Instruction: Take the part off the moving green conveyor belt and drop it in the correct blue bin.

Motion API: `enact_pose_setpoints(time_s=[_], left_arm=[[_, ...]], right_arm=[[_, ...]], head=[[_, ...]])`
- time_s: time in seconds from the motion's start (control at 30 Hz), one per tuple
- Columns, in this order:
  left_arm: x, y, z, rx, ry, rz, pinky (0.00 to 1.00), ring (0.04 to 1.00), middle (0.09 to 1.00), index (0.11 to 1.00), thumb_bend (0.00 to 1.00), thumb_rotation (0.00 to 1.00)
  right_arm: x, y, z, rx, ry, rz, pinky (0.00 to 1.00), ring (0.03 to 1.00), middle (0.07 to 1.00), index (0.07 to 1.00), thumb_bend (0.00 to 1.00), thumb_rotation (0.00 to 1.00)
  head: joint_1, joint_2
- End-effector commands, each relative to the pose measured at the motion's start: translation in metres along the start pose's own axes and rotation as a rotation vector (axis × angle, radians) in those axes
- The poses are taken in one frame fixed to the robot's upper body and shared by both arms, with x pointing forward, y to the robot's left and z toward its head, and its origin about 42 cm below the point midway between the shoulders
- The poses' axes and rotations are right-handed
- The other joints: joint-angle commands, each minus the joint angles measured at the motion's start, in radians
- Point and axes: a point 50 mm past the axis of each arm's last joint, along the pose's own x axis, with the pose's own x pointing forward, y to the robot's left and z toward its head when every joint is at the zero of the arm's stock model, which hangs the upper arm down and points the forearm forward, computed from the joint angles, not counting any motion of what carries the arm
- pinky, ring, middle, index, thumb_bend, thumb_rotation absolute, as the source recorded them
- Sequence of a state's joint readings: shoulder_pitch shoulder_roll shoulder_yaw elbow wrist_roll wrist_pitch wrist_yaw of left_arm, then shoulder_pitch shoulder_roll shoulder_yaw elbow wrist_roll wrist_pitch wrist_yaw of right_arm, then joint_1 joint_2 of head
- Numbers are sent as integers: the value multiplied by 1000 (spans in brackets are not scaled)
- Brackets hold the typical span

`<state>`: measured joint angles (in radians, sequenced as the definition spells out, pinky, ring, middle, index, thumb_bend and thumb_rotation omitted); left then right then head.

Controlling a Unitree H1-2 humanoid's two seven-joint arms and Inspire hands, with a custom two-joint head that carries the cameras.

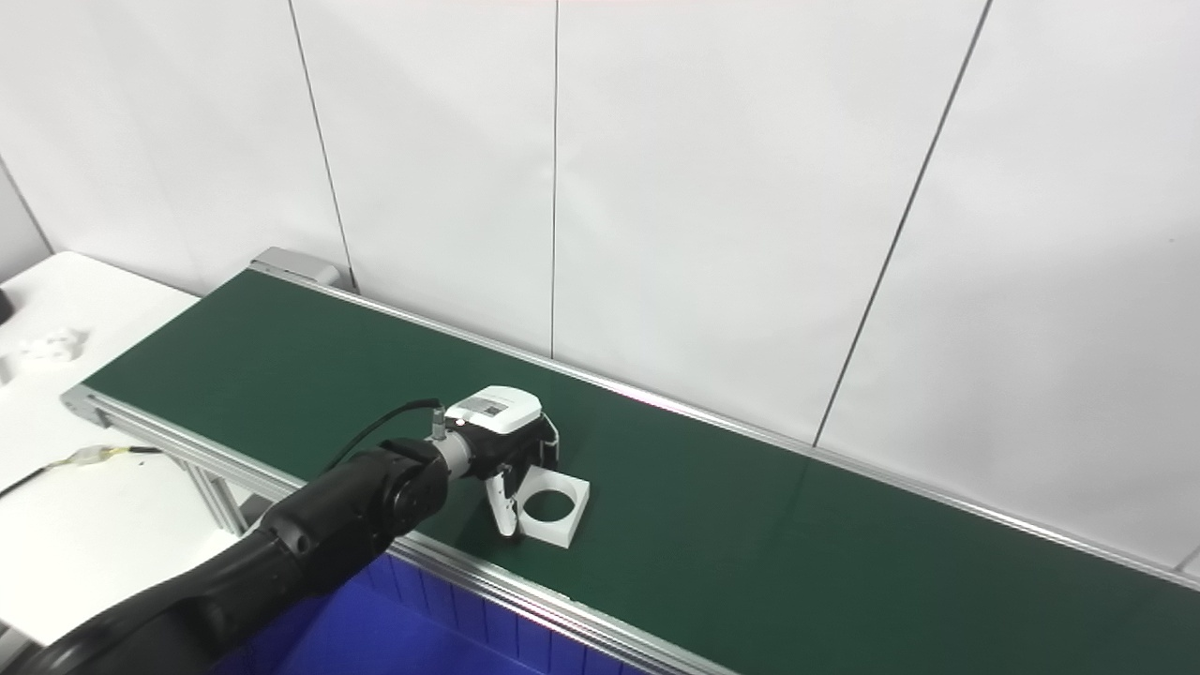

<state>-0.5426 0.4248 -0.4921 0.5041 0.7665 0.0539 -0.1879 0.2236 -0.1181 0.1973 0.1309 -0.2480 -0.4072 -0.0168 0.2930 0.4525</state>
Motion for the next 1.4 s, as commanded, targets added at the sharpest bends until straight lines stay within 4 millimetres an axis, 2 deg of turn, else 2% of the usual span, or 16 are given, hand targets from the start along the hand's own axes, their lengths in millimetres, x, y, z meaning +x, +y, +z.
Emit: enact_pose_setpoints(time_s=[0.0,0.5,0.7,0.87,0.97,1.37], left_arm=[[-2,-2,-2,10,-8,-10,739,592,536,448,519,0],[-12,12,10,-36,-28,68,720,567,510,466,524,0],[-26,30,18,-81,-54,144,692,527,482,490,526,0],[-41,48,26,-107,-65,192,766,546,470,505,525,0],[-50,59,31,-115,-76,218,775,549,478,494,526,0],[-74,85,49,-110,-170,311,720,553,483,487,526,0]], right_arm=[[5,-2,12,5,-90,-9,616,706,763,826,618,446],[6,-4,11,1,-89,-6,607,695,751,814,627,440],[6,-5,11,-9,-88,-6,598,690,748,812,629,444],[6,-6,10,-3,-86,-5,609,694,749,810,631,432],[7,-6,10,-4,-87,-3,614,697,749,809,625,421],[6,-7,9,-6,-85,-2,613,697,752,809,617,410]], head=[[-1,1],[-7,-2],[-14,-1],[-13,-1],[-13,0],[-16,5]])
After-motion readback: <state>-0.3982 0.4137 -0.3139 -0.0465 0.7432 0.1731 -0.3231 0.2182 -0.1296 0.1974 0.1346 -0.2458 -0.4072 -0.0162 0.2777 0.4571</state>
